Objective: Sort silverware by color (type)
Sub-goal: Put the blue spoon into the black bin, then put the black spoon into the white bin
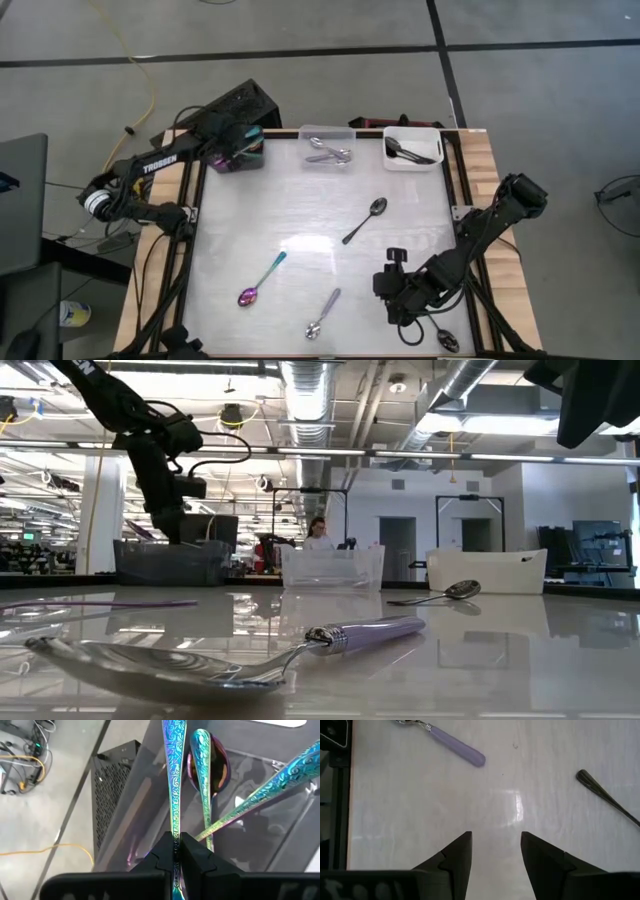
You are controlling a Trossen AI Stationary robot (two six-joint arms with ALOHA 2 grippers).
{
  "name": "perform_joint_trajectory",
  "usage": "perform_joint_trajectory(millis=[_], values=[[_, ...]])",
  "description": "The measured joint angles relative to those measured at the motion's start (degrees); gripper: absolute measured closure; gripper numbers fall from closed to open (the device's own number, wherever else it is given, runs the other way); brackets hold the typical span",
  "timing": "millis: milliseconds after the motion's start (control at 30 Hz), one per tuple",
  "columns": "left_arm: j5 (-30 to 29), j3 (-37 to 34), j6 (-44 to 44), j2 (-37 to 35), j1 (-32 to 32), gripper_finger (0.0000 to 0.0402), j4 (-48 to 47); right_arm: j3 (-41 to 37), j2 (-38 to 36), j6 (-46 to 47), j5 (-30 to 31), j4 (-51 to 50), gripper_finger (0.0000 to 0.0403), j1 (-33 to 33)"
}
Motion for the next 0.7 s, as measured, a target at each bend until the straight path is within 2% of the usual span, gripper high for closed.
perform_joint_trajectory(millis=[133,467,700], values=[[0.0,0.0,-1.1,0.0,0.0,0.0381,-1.3,0.0,0.0,-1.2,0.0,0.0,0.0211,0.0],[-0.9,0.0,-1.7,0.0,0.0,0.0301,-1.4,0.0,0.0,-1.2,0.0,0.2,0.0211,-0.4],[-1.5,0.0,-8.3,-2.9,-1.4,0.0287,-3.3,0.0,0.0,-1.2,0.0,0.2,0.0211,-0.4]])
